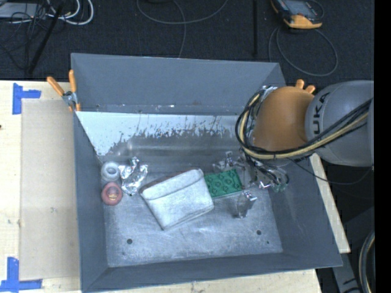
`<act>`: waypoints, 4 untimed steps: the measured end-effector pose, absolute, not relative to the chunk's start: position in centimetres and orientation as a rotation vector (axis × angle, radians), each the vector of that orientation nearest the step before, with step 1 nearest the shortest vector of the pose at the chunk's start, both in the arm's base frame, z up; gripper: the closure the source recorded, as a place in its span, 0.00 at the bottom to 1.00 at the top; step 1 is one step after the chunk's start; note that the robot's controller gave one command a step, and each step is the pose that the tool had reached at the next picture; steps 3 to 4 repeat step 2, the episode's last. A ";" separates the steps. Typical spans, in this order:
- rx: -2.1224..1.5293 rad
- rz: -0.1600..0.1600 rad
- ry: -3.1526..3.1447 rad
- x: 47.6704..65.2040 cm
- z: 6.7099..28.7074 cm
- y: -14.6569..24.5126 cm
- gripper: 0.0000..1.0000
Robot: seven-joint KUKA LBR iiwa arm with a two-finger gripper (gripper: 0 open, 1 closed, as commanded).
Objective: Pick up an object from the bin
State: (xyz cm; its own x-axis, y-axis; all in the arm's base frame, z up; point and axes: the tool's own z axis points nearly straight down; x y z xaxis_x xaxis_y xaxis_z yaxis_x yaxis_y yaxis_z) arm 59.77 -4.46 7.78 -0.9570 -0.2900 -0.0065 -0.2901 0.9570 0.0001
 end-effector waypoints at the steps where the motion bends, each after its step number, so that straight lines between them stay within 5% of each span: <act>1: -0.457 -0.003 3.084 60.2 8.4 -4.4 1.00; 2: -0.465 -0.003 3.096 61.5 21.3 -5.0 1.00; 4: -0.465 -0.003 3.096 61.5 21.3 -5.0 1.00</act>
Offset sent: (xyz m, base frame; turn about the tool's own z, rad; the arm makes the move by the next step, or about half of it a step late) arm 0.0000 0.0000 0.0000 0.0000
